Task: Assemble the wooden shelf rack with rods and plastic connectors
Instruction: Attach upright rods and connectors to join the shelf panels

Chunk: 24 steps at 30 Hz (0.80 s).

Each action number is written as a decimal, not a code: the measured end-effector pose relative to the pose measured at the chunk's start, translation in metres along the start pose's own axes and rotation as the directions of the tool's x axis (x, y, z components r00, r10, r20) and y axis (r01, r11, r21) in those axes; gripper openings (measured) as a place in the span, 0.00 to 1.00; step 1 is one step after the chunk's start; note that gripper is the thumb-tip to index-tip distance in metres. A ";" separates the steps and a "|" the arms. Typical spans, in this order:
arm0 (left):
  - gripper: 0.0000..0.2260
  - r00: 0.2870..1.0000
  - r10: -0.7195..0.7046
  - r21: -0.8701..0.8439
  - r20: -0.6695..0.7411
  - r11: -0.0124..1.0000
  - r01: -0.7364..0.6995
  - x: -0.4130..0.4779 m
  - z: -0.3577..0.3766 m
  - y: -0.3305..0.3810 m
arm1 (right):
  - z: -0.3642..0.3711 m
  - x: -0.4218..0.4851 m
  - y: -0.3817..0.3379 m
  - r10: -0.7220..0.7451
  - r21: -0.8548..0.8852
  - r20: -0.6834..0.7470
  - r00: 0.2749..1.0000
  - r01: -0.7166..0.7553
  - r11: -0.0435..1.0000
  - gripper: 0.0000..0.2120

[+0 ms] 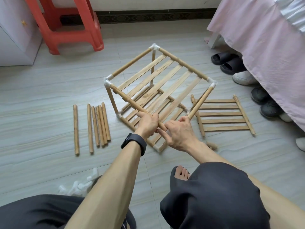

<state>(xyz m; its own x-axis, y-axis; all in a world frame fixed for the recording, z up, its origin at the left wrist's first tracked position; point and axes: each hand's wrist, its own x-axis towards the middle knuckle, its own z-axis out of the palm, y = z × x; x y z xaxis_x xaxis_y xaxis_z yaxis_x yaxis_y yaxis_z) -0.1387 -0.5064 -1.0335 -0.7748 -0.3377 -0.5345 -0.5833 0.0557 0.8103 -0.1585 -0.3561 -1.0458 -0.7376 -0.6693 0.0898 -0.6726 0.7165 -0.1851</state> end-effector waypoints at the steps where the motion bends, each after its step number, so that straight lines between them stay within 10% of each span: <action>1: 0.13 1.000 0.008 0.002 -0.004 1.000 -0.008 0.000 0.001 0.000 | -0.001 0.002 -0.002 -0.003 -0.023 0.011 1.000 0.003 1.000 0.17; 13: 0.15 1.000 0.015 0.043 0.014 0.999 -0.016 0.007 -0.008 0.001 | 0.002 0.011 0.010 -0.099 0.151 -0.146 0.984 0.121 0.981 0.24; 19: 0.22 1.000 -0.008 0.156 -0.015 0.988 0.010 0.021 -0.044 0.011 | -0.015 0.000 0.058 0.072 -0.087 0.085 0.994 -0.065 0.994 0.47; 24: 0.21 0.981 0.070 0.442 -0.182 0.897 0.018 0.028 -0.083 0.023 | -0.026 0.010 0.056 0.055 -0.144 0.133 0.990 -0.036 0.989 0.36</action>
<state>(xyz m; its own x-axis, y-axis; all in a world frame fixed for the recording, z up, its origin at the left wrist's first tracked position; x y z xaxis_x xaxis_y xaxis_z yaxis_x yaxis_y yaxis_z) -0.1534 -0.5928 -1.0101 -0.7566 -0.4980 -0.4237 -0.6446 0.4592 0.6112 -0.2052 -0.3171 -1.0296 -0.7592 -0.6488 -0.0513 -0.6472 0.7610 -0.0448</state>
